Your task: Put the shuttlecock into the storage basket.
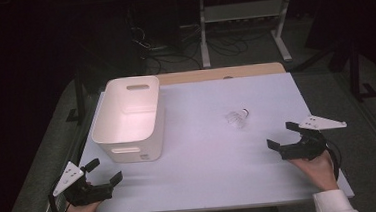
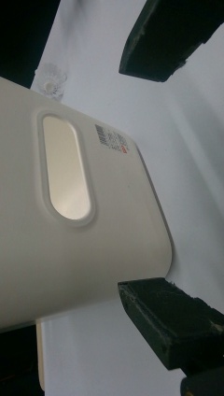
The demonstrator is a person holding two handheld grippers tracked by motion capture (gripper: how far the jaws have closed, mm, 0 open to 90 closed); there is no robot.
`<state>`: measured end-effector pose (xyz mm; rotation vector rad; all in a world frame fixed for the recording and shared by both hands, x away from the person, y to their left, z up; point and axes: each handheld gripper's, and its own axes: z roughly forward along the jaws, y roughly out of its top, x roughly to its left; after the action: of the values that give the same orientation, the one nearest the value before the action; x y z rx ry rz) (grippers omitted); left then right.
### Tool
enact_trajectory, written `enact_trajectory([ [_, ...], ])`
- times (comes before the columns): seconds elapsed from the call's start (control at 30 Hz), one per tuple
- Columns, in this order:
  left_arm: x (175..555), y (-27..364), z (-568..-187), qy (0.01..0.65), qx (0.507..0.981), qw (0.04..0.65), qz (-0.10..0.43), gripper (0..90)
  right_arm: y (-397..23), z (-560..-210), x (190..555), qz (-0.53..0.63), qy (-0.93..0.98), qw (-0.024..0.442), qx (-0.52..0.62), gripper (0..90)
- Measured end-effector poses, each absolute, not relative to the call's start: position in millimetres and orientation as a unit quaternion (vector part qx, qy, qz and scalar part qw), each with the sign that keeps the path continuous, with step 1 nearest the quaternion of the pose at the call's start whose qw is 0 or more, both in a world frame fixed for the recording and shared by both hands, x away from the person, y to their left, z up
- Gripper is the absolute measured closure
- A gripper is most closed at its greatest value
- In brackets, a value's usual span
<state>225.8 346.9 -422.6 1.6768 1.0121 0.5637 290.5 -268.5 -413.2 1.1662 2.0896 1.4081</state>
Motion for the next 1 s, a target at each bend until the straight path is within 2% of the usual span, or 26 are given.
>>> enact_trajectory([
  [0.63, 225.7, 346.3, -423.4, 0.421, 0.699, 0.528, 0.235, 0.0, -264.5, -412.4, 283.2, 0.487, 0.745, 0.186, 0.416, 0.0],
  [1.0, 223.9, 349.4, -422.9, 0.427, 0.696, 0.528, 0.233, 0.0, -255.2, -402.1, 294.9, 0.472, 0.762, 0.179, 0.406, 0.0],
])
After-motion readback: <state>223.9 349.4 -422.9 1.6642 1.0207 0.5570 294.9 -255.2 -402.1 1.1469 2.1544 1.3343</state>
